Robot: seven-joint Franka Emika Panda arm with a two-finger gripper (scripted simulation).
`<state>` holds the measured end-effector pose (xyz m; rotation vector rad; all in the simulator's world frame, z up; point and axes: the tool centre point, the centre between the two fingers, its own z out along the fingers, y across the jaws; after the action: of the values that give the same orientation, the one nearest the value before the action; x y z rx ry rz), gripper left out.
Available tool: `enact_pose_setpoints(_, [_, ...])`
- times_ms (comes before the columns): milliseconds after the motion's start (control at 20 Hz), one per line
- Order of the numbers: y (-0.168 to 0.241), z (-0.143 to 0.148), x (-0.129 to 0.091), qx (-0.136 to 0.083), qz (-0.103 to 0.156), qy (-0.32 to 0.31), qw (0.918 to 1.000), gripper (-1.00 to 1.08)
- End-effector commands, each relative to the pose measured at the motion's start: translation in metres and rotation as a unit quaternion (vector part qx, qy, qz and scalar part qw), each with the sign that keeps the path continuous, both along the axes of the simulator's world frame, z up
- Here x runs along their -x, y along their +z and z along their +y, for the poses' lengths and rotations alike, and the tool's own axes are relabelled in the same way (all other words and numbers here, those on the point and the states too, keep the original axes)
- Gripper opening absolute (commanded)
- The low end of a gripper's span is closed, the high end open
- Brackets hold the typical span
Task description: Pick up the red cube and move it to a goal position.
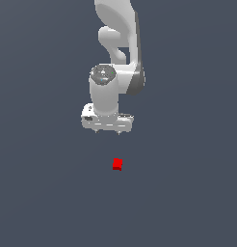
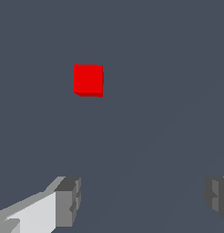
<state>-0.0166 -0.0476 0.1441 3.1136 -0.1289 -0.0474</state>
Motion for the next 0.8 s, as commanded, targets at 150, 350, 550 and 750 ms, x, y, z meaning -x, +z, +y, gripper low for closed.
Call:
enact_pose_setpoints(150, [-0.002, 0.001, -0.001, 0.0, 0.0, 0.0, 1.0, 1.0])
enact_pose_setpoints(350, [-0.009, 0.003, -0.007, -0.001, -0.001, -0.001, 1.0, 1.0])
enact_pose_setpoints(550, [-0.023, 0.008, -0.017, -0.002, -0.003, -0.003, 1.0, 1.0])
enact_pose_setpoints(750, [-0.042, 0.015, -0.031, -0.004, -0.005, -0.006, 1.0, 1.0])
